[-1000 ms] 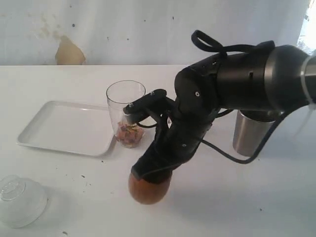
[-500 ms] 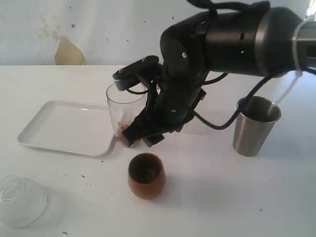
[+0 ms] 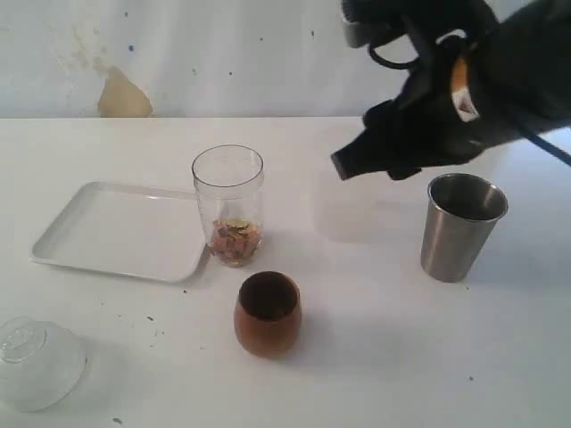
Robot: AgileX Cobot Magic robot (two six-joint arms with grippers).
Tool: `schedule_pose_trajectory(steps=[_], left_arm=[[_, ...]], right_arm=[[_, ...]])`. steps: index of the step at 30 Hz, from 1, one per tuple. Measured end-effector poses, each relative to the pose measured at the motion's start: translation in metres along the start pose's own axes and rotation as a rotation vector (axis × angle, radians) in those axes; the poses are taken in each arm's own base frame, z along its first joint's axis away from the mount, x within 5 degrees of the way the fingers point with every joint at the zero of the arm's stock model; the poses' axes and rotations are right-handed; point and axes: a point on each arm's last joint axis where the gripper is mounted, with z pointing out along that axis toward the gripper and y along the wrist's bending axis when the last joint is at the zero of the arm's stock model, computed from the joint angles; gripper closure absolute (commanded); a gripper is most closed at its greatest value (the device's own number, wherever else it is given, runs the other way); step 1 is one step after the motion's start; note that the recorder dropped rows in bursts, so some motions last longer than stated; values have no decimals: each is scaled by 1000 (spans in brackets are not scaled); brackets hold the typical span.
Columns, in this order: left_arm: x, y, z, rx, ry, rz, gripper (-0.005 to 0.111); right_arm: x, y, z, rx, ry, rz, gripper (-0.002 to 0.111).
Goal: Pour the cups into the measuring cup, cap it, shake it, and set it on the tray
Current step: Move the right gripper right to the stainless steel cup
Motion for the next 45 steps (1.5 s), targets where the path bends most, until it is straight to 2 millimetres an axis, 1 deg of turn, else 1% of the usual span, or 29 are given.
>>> schedule_pose_trajectory(steps=[2, 3, 4, 7, 8, 12, 14, 17, 20, 22, 24, 28, 30, 34, 39, 42, 45], left_arm=[[0, 0, 0, 0, 0, 0, 106], [0, 0, 0, 0, 0, 0, 106], [0, 0, 0, 0, 0, 0, 106], [0, 0, 0, 0, 0, 0, 106], [0, 0, 0, 0, 0, 0, 106], [0, 0, 0, 0, 0, 0, 106], [0, 0, 0, 0, 0, 0, 106], [0, 0, 0, 0, 0, 0, 106], [0, 0, 0, 0, 0, 0, 106], [0, 0, 0, 0, 0, 0, 106], [0, 0, 0, 0, 0, 0, 106], [0, 0, 0, 0, 0, 0, 106], [0, 0, 0, 0, 0, 0, 106], [0, 0, 0, 0, 0, 0, 106], [0, 0, 0, 0, 0, 0, 106], [0, 0, 0, 0, 0, 0, 106], [0, 0, 0, 0, 0, 0, 106]], right_arm=[[10, -5, -2, 35, -8, -7, 54], [15, -7, -2, 53, -9, -22, 48], [19, -8, 0, 69, -10, -33, 40], [25, -11, 2, 105, -42, -17, 5], [27, -12, 3, 116, -50, -15, 3], [34, -12, 8, 130, -76, -42, 3], [42, -11, 13, 130, -69, -37, 3], [61, -12, 23, 170, -71, 8, 3], [83, -16, 32, 249, -102, 120, 3], [98, -18, 37, 279, -122, 140, 3], [108, -18, 40, 280, -135, 146, 3], [117, -20, 52, 263, -165, 202, 3], [120, -24, 61, 275, -165, 249, 3], [134, -35, 81, 307, -101, 316, 3], [146, -33, 100, 311, -21, 325, 3], [153, -33, 111, 352, 19, 318, 3], [155, -30, 124, 369, 51, 304, 3]])
